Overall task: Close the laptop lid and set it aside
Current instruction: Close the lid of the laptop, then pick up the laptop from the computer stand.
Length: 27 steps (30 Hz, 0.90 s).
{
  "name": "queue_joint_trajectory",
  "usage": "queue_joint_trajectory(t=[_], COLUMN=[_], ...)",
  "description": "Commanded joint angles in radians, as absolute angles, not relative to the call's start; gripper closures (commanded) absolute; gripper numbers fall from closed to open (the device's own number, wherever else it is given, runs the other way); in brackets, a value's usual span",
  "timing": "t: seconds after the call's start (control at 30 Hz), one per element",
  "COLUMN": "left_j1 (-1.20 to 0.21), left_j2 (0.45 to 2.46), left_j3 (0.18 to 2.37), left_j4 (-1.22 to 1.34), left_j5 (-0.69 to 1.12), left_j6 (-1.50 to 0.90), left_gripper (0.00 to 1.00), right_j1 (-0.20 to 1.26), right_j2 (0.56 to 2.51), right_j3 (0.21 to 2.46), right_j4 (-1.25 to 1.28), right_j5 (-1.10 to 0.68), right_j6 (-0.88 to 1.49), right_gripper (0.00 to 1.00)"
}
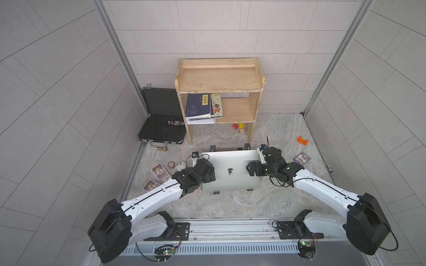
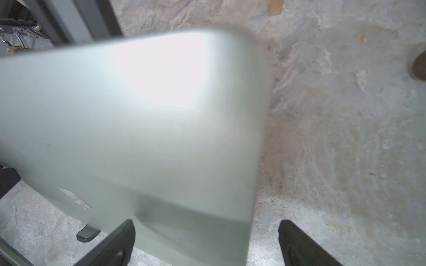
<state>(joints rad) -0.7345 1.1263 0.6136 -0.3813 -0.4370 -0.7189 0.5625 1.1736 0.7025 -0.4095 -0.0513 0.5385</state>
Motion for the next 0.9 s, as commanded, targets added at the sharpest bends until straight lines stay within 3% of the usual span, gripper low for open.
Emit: queue_joint_trajectory(t=[0.0, 0.63, 0.87], left_j1=[-0.728, -0.722, -0.670], left_j2=[1.080, 0.944, 0.897], left_j3=[0.538, 0.306, 0.251], left_j4=[-0.359, -0.048, 0.012], left_j5=[-0.423, -0.242, -0.153], left_j6=[-0.758, -0.645, -0.603], left_gripper=[0.00, 0.02, 0.05], right_j1=[0.558, 0.555, 0.534], right_j2=[1.107, 0.906, 0.903], right_j3=[0.652, 0.318, 0.296], right_j4=[-0.387, -0.008, 0.044], right_j5=[-0.050, -0.161, -0.210], right_j6=[0.561, 0.530, 0.510], right_gripper=[0.00, 0.07, 0.10])
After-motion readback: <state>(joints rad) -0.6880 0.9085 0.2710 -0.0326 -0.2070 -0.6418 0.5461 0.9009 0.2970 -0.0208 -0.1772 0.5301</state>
